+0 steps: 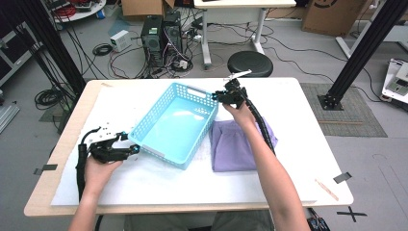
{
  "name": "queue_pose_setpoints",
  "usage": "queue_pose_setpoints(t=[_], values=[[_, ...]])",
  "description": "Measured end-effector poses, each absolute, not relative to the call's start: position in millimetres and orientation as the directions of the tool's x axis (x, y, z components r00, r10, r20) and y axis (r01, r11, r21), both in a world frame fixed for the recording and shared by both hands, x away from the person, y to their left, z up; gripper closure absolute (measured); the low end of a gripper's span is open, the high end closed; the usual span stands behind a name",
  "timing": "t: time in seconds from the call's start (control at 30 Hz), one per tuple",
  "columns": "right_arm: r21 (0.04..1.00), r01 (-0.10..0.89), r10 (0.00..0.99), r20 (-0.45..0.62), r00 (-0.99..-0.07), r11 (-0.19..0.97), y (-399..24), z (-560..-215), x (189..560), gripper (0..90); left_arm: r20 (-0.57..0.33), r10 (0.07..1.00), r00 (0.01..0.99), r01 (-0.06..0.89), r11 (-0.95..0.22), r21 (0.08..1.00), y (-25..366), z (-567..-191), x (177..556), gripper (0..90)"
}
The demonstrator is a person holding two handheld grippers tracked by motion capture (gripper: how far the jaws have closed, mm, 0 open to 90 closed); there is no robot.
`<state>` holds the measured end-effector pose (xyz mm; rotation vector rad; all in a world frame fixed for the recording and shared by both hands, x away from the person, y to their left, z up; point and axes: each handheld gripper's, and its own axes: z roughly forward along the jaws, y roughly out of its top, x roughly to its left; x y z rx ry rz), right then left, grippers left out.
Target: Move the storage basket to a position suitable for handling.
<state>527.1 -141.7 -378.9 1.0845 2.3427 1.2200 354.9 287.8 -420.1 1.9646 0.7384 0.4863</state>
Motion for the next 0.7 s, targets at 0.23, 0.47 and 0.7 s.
queue_pose_setpoints(t=[0.23,0.47,0.7], values=[[0.79,0.523,0.784,0.088,-0.615,0.321,-164,-388,527,71.3,0.002,0.725,0.689,0.313,-0.301,0.901,281,-426,368,39.2],[0.806,0.515,0.763,0.128,-0.634,0.292,-169,-385,523,44.9,-0.028,0.768,0.64,0.34,-0.25,0.907,288,-429,334,25.4],[0.792,0.523,0.749,0.131,-0.65,0.315,-163,-392,525,38.6,-0.027,0.717,0.697,0.314,-0.272,0.91,247,-435,301,25.4]])
